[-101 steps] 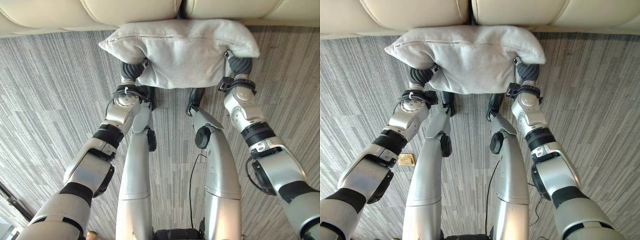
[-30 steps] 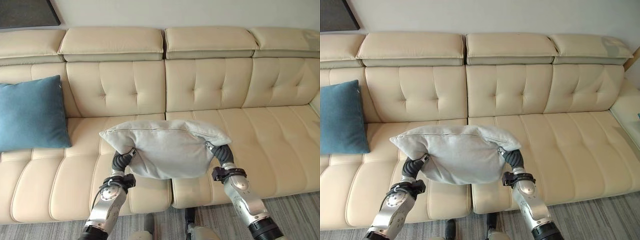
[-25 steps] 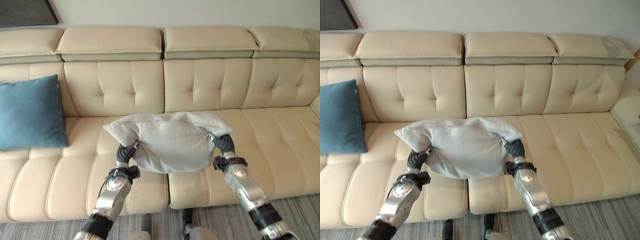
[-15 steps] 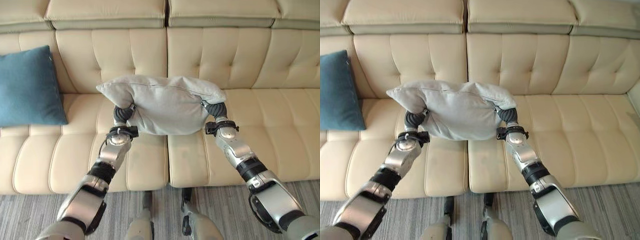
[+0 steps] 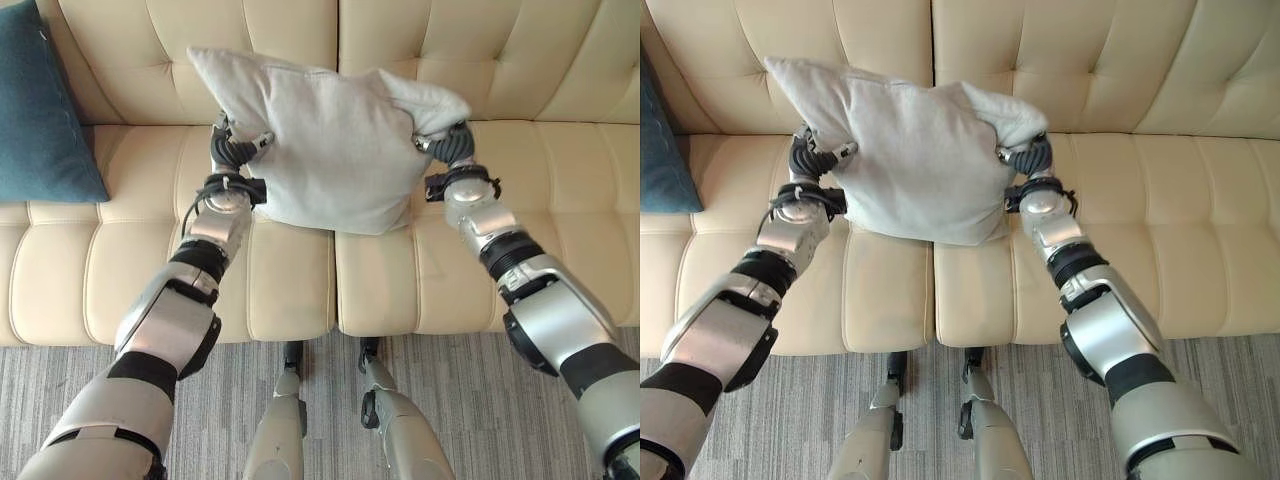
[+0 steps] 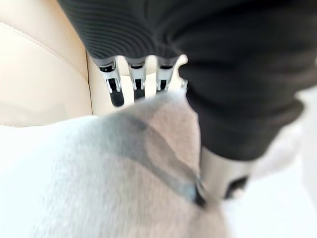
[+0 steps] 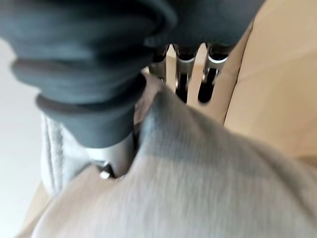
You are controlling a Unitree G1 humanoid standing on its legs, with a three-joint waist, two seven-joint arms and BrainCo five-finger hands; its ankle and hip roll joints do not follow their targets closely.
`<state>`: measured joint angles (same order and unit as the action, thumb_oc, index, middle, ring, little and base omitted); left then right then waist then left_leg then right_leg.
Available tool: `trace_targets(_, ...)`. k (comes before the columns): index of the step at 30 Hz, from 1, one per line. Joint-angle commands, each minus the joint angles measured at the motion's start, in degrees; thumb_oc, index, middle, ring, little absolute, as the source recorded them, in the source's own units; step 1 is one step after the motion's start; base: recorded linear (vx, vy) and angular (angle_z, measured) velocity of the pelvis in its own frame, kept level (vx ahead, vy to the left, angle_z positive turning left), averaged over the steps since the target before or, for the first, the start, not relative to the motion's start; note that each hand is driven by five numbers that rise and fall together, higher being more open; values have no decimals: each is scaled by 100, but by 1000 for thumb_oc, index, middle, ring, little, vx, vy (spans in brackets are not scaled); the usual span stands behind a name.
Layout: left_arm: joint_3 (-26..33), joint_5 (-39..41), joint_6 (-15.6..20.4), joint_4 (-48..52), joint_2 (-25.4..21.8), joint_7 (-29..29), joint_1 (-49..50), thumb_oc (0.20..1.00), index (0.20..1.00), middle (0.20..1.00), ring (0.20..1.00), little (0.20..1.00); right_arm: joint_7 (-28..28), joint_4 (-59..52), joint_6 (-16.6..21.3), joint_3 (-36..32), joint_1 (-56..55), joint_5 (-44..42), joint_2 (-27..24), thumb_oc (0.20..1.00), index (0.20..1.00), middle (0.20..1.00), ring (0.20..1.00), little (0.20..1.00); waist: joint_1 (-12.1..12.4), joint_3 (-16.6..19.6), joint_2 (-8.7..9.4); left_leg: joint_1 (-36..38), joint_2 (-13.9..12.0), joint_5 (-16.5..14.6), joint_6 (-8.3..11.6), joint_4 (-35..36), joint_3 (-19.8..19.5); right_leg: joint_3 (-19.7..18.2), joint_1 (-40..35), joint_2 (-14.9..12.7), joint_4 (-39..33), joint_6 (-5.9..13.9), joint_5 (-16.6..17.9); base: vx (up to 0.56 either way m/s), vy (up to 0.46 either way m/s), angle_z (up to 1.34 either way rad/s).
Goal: Pick up all the scattered cushions and arrange them neatly on the sofa.
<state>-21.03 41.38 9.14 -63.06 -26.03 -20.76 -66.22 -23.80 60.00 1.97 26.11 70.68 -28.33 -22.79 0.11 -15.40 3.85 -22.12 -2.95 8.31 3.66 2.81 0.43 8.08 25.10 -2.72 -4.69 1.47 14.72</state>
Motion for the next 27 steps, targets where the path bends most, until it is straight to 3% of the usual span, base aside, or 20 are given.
trace_targets(1,291,1191,345,323,-426,-61,-449,1000,1000,1000,1000,1000,-543,-256,447,-564,204,-895,-60,1000,1000,1000,1000,1000,76,35,-73,278,39,-282,164,201,-70,-129,-579,-173,540,570,-1397,25,10,-5)
trace_targets(4,1046,1423,574,1350,-746,20,560,1000,1000,1000,1000,1000,-653,-1644,1038,-1522,-729,-1361,-186,1000,1000,1000,1000,1000,59,243,-101,603,52,-452,184,216,-13,-106,-936,-190,414,578,-1476,86,36,-3)
trace_targets(5,1057,1414,571,1385,-739,9,608,1000,1000,1000,1000,1000,-662,-1678,1033,-1522,-773,-1351,-179,1000,1000,1000,1000,1000,56,257,-102,596,57,-418,180,219,-12,-105,-933,-194,403,577,-1443,147,69,-4)
trace_targets(6,1562,1245,624,2114,-856,74,1642,1000,1000,1000,1000,1000,-594,-2234,1112,-1966,-1798,-1091,-452,1000,1000,1000,1000,1000,32,446,-110,786,63,-513,166,219,52,-70,-1145,-224,306,582,-1432,81,45,-2)
trace_targets(9,1854,970,553,2703,-736,133,2641,1000,1000,1000,1000,1000,-432,-2671,1013,-2239,-2764,-832,-449,1000,1000,1000,1000,1000,32,584,-109,951,66,-574,152,219,76,-40,-1328,-245,229,585,-1415,111,39,11)
trace_targets(10,2097,604,477,3378,-439,205,3789,1000,1000,1000,1000,1000,-161,-3125,844,-2433,-3859,-533,-296,1000,1000,1000,1000,1000,21,729,-116,1127,79,-623,117,219,94,-14,-1525,-266,166,592,-1402,92,34,11)
trace_targets(11,2105,584,463,3433,-421,189,3867,1000,1000,1000,1000,1000,-165,-3167,832,-2428,-3928,-519,-286,1000,1000,1000,1000,1000,19,760,-120,1145,80,-629,117,219,95,-14,-1546,-267,156,593,-1401,90,44,6)
trace_targets(13,2438,104,268,4047,-35,360,5210,1000,1000,1000,1000,1000,324,-3512,535,-2605,-5031,-113,-82,1000,1000,1000,1000,1000,29,913,-110,1365,109,-681,77,219,103,-7,-1814,-294,73,608,-1385,32,40,-5)
trace_targets(20,2343,-1240,-300,4281,456,1132,6889,1000,1000,1000,1000,1000,1208,-3555,-185,-2439,-6584,1538,69,1000,1000,1000,1000,1000,44,1136,-118,1803,135,-778,4,219,151,2,-2261,-361,-8,654,-1369,-27,61,-9)
trace_targets(27,1933,-2093,-560,3975,744,1267,7334,1000,1000,1000,1000,1000,1412,-3131,-180,-2363,-7074,1368,651,1000,1000,1000,1000,1000,55,1242,-105,2072,232,-880,-114,219,182,-48,-2478,-457,-26,726,-1327,-67,81,-7)
